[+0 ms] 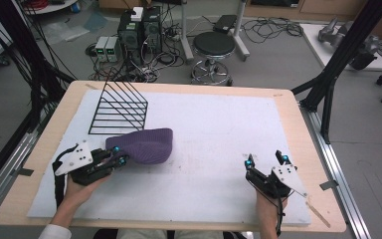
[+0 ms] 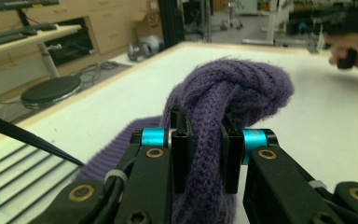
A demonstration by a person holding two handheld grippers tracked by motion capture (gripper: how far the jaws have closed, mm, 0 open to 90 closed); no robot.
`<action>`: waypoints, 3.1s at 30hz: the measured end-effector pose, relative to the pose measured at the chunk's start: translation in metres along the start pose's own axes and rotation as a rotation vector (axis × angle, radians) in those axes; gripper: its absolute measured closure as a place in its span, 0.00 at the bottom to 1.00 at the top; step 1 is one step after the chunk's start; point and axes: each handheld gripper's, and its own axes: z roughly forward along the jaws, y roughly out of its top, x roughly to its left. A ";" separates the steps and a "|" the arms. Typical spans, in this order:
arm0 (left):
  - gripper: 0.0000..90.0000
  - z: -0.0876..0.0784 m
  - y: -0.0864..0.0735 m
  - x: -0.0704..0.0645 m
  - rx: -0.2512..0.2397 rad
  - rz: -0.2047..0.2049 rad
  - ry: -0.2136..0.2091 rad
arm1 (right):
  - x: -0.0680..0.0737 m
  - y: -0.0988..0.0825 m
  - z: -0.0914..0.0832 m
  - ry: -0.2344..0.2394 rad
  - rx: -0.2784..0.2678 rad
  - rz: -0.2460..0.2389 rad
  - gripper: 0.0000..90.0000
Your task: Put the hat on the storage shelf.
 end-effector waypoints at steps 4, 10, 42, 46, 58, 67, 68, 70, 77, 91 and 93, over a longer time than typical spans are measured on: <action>0.88 -0.003 0.008 0.007 -0.063 -0.025 0.026 | 0.000 0.000 0.000 0.001 0.003 0.006 0.12; 0.88 -0.009 0.024 0.019 -0.156 -0.062 0.054 | 0.000 0.000 0.000 0.003 0.001 0.003 0.12; 0.87 -0.010 0.091 0.016 -0.491 -0.097 0.099 | 0.044 0.023 -0.008 0.194 -0.212 -0.004 0.12; 0.87 -0.004 0.098 0.015 -0.492 -0.094 0.098 | 0.066 0.036 -0.004 0.283 -0.262 0.001 0.12; 0.87 0.002 0.115 0.021 -0.501 -0.069 0.103 | 0.124 0.074 0.036 0.483 -0.307 -0.041 0.12; 0.86 0.001 0.115 0.031 -0.503 -0.090 0.108 | 0.157 0.095 0.068 0.626 -0.248 -0.008 0.12; 0.86 0.001 0.115 0.032 -0.499 -0.092 0.107 | 0.160 0.096 0.072 0.631 -0.242 -0.003 0.12; 0.86 0.001 0.114 0.033 -0.494 -0.088 0.108 | 0.167 0.099 0.076 0.644 -0.248 -0.014 0.12; 0.86 0.000 0.113 0.038 -0.511 -0.108 0.091 | 0.192 0.108 0.093 0.712 -0.209 -0.041 0.21; 0.86 -0.009 0.116 0.053 -0.531 -0.130 0.113 | 0.220 0.122 0.097 0.783 -0.173 -0.124 0.87; 0.86 -0.014 0.120 0.058 -0.524 -0.118 0.125 | 0.220 0.130 0.099 0.773 -0.166 -0.114 0.89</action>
